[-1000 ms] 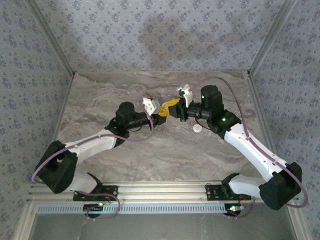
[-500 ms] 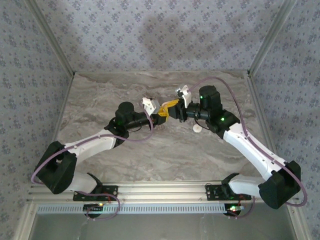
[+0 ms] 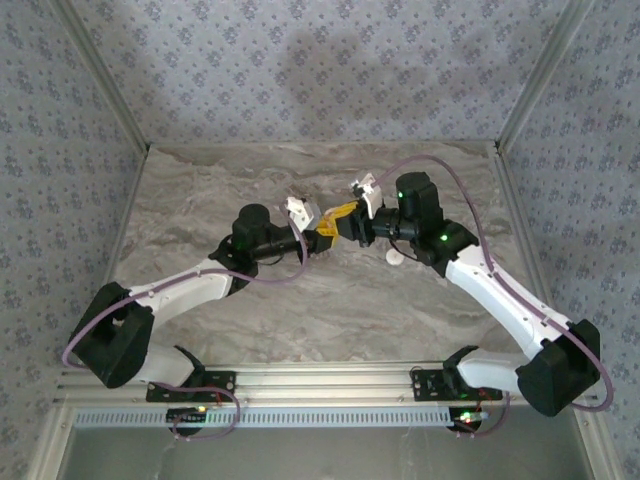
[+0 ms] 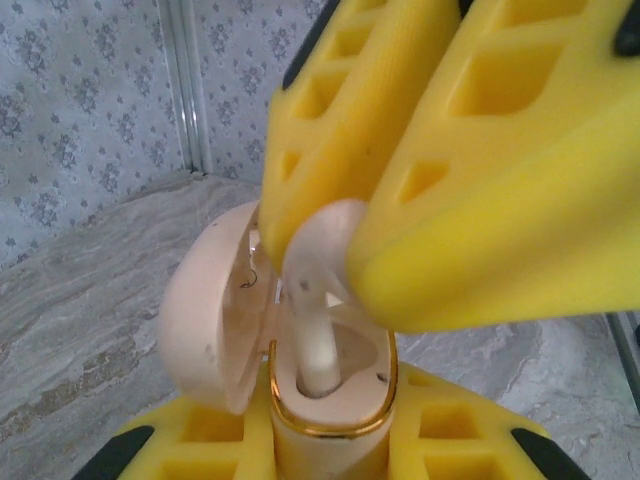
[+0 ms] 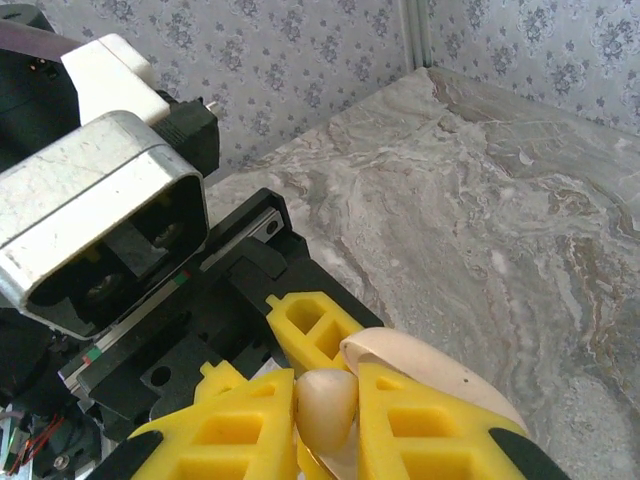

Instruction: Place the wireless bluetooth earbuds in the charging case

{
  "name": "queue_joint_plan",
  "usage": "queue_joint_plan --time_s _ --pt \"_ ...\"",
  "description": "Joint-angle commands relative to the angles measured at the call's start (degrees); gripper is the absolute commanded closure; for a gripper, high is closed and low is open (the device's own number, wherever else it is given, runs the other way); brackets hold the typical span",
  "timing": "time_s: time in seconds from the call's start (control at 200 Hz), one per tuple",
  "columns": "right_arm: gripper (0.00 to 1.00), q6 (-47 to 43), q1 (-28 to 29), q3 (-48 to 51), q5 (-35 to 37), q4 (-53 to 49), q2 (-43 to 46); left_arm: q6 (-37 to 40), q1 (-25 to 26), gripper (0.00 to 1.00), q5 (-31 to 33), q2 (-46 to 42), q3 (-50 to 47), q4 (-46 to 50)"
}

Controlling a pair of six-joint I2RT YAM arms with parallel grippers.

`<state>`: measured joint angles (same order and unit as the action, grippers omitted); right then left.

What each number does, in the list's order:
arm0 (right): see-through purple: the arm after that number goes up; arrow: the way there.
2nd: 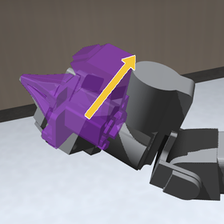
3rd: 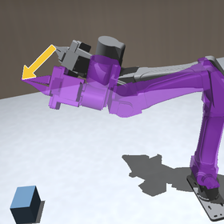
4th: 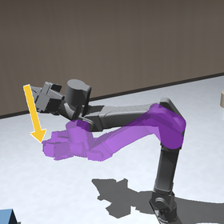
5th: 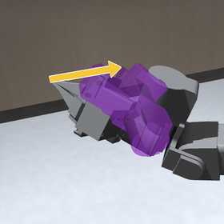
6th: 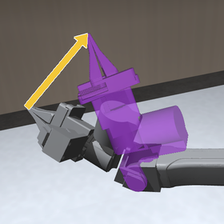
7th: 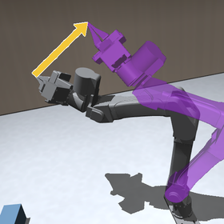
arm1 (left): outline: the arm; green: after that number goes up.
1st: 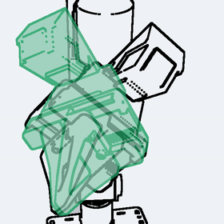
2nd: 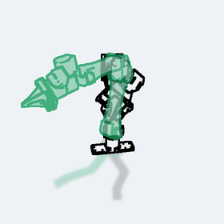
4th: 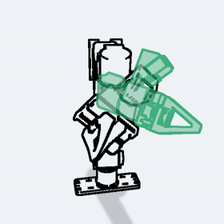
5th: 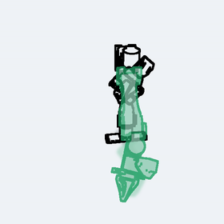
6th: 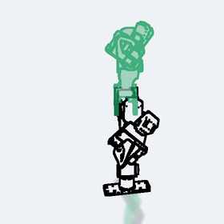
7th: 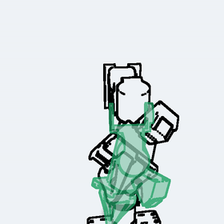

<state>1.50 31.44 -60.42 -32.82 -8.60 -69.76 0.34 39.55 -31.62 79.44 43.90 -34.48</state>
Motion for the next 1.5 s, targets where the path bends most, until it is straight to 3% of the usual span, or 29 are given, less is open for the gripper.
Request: queue_joint_plan --time_s 0.0,0.295,0.874,1.494 --pt "0.79 -1.1 -0.3 1.3 -0.8 -5.8 0.0 -0.2 0.3 0.81 -0.9 -2.8 2.9 -5.9" --pt "0.77 -1.6 -0.8 1.3 -4.2 -7.5 -0.7 0.1 0.3 0.81 -1.5 -3.4 3.0 -6.3" --pt "0.72 -10.1 -1.2 -3.8 -3.0 -20.0 -3.1 0.2 0.3 0.81 -6.3 -4.3 3.0 -6.5" --pt "0.64 -7.8 -1.9 -4.1 1.1 -15.6 -1.8 0.2 0.3 0.8 -7.0 -4.9 2.5 -5.2"
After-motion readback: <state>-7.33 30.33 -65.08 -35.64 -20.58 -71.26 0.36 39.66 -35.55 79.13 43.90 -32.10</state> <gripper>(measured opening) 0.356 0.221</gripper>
